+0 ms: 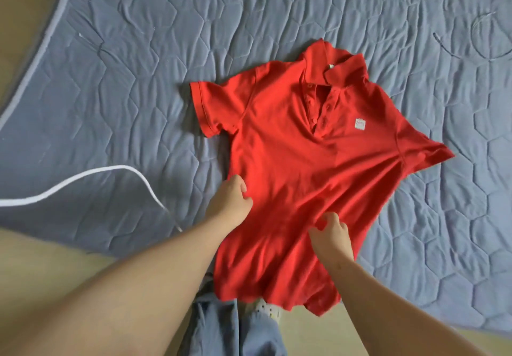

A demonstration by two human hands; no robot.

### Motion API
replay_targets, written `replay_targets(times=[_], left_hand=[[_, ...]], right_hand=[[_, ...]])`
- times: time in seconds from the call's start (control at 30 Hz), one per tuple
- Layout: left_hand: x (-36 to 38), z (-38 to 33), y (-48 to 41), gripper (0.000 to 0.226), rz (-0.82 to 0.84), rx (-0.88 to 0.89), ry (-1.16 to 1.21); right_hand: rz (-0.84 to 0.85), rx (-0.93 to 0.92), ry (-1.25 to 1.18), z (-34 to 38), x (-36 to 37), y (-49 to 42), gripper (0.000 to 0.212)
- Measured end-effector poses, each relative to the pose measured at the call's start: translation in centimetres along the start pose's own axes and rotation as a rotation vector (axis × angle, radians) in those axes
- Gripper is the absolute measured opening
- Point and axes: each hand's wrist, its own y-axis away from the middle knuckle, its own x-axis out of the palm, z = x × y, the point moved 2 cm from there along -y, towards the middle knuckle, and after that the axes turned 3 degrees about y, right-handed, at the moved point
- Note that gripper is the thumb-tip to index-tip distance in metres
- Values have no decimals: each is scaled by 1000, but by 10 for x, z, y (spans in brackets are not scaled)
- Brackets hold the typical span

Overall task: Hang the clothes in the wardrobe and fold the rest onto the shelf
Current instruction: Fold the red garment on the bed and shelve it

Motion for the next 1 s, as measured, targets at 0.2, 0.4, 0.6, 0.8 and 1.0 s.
replay_targets(times=[0.2,0.4,0.6,0.8,1.0], left_hand=[[48,44,58,16,61,-84,-30],[48,71,80,53,-62,-354,-66],[44,79,51,52,235,-448,-223],[51,98,54,16,321,-357,-201],[47,109,62,27,69,-364,-94]], right_hand=[[40,72,-42,-84,29,32,36],[-11,204,-171,-127,52,51,39],[-40,343,-272,-122,54,15,40],[-7,383,-146,-133,55,-1,30],[-127,448,-146,-164,32,2,31]])
